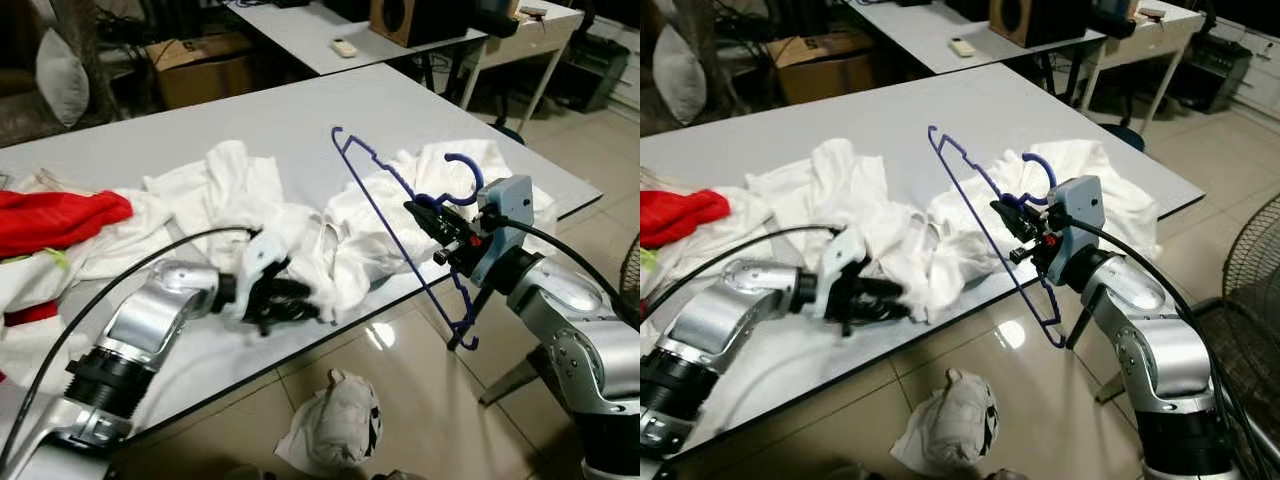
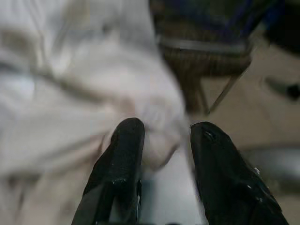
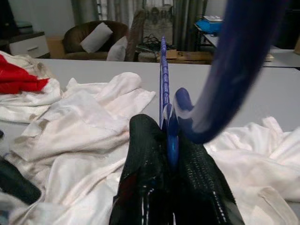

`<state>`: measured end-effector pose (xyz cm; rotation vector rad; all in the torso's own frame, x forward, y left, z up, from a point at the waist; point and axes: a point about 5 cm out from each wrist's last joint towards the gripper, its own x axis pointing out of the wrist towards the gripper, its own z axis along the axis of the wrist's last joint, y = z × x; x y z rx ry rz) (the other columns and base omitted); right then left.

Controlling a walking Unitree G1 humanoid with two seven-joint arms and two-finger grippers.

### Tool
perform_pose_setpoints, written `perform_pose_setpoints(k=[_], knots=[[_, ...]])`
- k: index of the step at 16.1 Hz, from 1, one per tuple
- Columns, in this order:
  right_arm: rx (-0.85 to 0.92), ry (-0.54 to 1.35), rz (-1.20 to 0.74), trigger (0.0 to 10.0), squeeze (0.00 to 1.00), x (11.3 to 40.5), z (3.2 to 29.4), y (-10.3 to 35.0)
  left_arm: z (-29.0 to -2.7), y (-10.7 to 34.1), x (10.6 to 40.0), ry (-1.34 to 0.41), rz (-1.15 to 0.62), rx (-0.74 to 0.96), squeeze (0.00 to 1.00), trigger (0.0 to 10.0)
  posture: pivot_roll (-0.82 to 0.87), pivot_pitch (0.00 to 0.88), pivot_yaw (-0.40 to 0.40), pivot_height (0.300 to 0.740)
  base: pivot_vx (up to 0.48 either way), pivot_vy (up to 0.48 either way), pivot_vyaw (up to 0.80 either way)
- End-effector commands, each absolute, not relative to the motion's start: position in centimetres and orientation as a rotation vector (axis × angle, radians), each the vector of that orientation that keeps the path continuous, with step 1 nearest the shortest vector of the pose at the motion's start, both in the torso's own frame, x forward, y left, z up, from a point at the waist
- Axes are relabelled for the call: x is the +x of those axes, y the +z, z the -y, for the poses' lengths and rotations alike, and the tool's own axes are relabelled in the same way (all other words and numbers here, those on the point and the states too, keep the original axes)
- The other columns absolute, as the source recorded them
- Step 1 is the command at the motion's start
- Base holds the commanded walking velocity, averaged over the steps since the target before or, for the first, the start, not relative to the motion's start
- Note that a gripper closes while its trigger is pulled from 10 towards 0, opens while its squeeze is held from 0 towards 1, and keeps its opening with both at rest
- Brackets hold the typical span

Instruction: Hang hanger

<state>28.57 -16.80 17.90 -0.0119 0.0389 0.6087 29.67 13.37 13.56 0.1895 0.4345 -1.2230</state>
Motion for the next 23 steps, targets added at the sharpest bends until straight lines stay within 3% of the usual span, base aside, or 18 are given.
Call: perform_pose_setpoints(k=[1,5,6,10,11,13,14,15,16,17,19,23], knots=[[-0.028,0.598,-0.029,10.0,0.0,28.5,17.3,18.0,-13.7,15.0,30.4,-1.182,-0.361,0.187,0.0,10.0,-0.14,0.0,-0.011,0.74,0.0,0.0,0.0],[-0.043,0.473,-0.009,10.0,0.0,26.8,20.0,18.4,-13.8,18.9,33.0,-1.137,-0.183,0.328,0.0,10.0,-0.17,0.0,0.02,0.74,0.0,0.0,0.0],[-0.037,0.419,-0.004,10.0,0.0,26.1,20.9,18.4,-13.4,18.7,34.1,-1.095,-0.181,0.379,1.0,10.0,-0.18,0.0,0.039,0.74,0.0,0.0,0.0],[-0.043,0.312,-0.022,10.0,0.0,23.0,22.2,17.6,-11.2,16.6,36.6,-0.986,-0.173,0.506,0.96,10.0,-0.24,0.0,0.079,0.74,0.0,0.0,0.0],[-0.041,0.304,-0.027,10.0,0.0,22.7,22.2,17.6,-11.2,16.3,36.6,-0.987,-0.187,0.518,0.04,10.0,-0.26,0.0,0.088,0.74,0.0,0.0,0.0],[-0.034,0.274,-0.049,10.0,0.0,21.2,22.4,17.2,-11.6,14.7,37.0,-0.936,-0.253,0.625,0.0,10.0,-0.27,0.0,0.091,0.74,0.0,0.0,0.0],[-0.035,0.268,-0.059,10.0,0.0,20.8,22.4,17.0,-11.9,14.4,37.3,-0.901,-0.26,0.66,0.0,8.7,-0.28,0.0,0.09,0.74,0.0,0.0,0.0],[-0.032,0.265,-0.064,10.0,0.0,20.6,22.4,17.0,-12.1,14.3,37.5,-0.884,-0.263,0.671,0.0,3.2,-0.28,0.0,0.088,0.74,0.0,0.0,0.0],[-0.026,0.263,-0.077,10.0,0.0,20.3,22.3,16.7,-12.7,13.9,37.6,-0.857,-0.28,0.694,0.0,2.2,-0.28,0.0,0.08,0.74,0.0,0.0,0.0],[-0.024,0.267,-0.084,10.0,0.0,20.2,22.2,16.6,-13.1,13.6,37.6,-0.844,-0.298,0.696,0.0,2.0,-0.28,0.0,0.075,0.74,0.0,0.0,0.0],[-0.019,0.28,-0.091,10.0,0.0,20.3,21.9,16.5,-14.0,12.8,37.5,-0.802,-0.341,0.744,0.0,0.1,-0.27,0.0,0.067,0.74,0.0,0.0,0.0],[-0.016,0.295,-0.096,10.0,0.0,20.4,21.6,16.4,-15.1,11.6,37.5,-0.744,-0.392,0.825,0.0,0.0,-0.27,0.0,0.06,0.74,0.0,0.0,0.0]])
